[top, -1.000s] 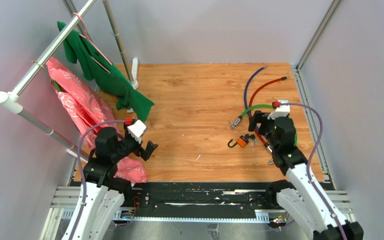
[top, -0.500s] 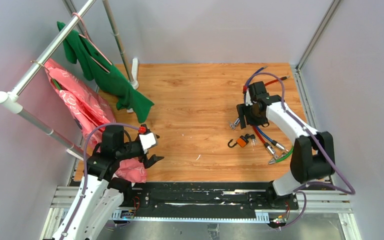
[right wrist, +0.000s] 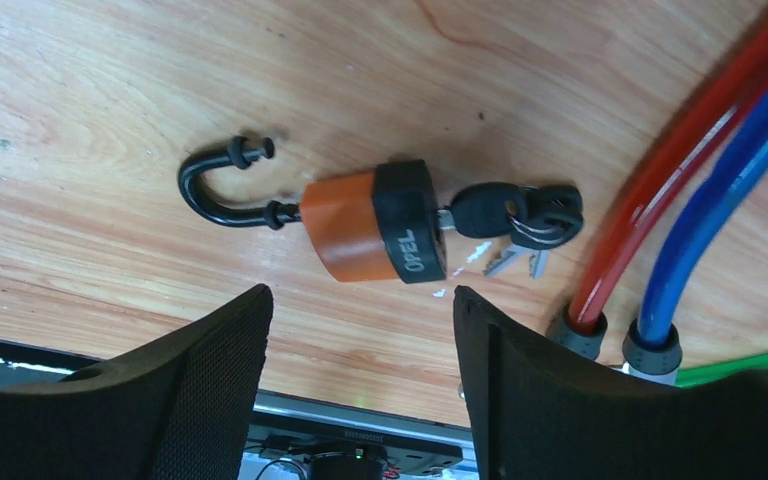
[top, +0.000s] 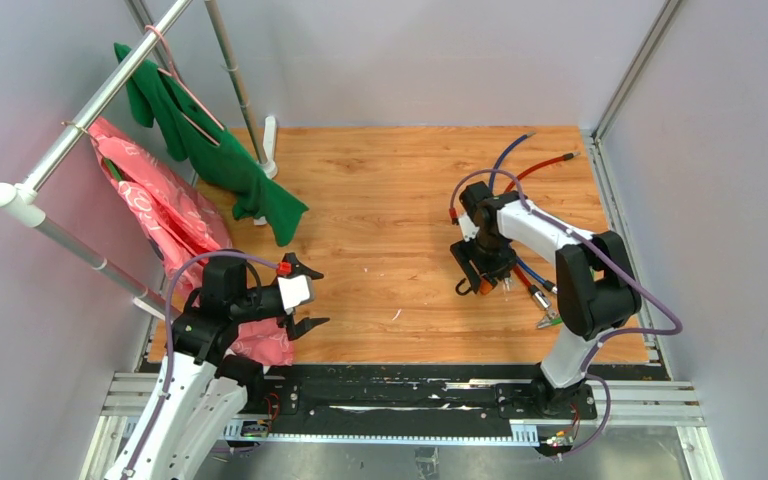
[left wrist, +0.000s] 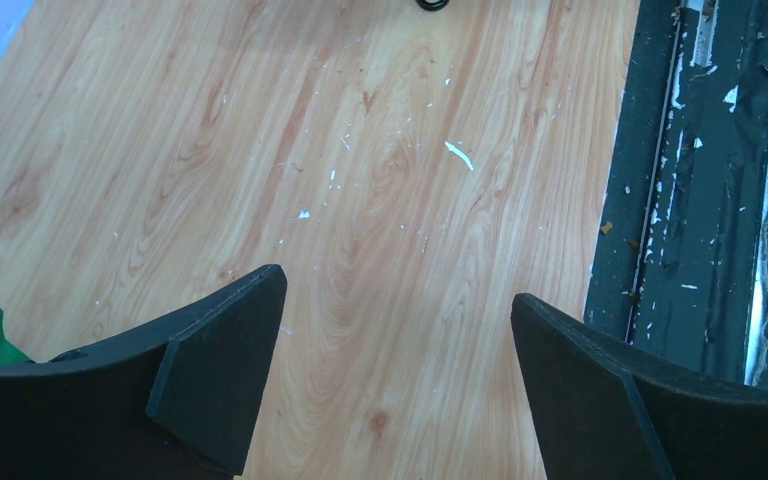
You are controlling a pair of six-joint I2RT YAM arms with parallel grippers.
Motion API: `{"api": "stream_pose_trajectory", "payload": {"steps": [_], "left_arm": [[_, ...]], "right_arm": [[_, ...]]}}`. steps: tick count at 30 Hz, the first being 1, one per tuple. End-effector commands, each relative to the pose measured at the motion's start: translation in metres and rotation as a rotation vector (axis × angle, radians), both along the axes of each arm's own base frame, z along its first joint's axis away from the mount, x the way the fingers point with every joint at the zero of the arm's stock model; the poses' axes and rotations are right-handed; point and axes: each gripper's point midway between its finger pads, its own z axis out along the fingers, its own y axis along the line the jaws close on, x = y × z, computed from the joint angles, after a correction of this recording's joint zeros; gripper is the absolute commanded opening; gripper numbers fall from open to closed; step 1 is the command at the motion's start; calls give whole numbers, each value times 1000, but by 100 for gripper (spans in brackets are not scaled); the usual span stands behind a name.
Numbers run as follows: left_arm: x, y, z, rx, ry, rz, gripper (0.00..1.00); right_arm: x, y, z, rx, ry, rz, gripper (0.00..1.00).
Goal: Lock with the key
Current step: Pick up the lock from the center of the board.
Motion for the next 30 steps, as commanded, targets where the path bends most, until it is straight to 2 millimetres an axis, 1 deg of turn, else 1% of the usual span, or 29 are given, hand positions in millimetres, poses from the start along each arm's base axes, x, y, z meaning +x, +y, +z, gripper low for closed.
{"api": "stream_pose_trajectory", "payload": {"steps": [1, 3, 8, 13, 19, 21, 26, 30], "left_arm": [[-5, -1, 0, 4, -12, -29, 95], [-6, -1, -1, 4, -11, -32, 95], [-7, -2, 0, 5, -20, -37, 95], [-7, 0, 0, 13, -24, -35, 95], [-11, 0, 0, 18, -30, -49, 95], [-11, 0, 2, 16, -39, -54, 95], [-14, -3, 8, -3, -39, -70, 95], [-14, -3, 7, 0, -39, -68, 95]], "right_arm": [[-1, -5, 6, -88, 17, 86, 65], [-4, -6, 6, -87, 20, 94, 63], [-8, -11, 1, -90, 24, 94, 65], [-3, -7, -7, -74, 21, 89, 66], [-1, -13, -16, -83, 44, 56, 68], [-3, -8, -18, -52, 58, 50, 68], [-4, -8, -25, -53, 65, 33, 67], [-2, -4, -33, -40, 63, 19, 67]]}}
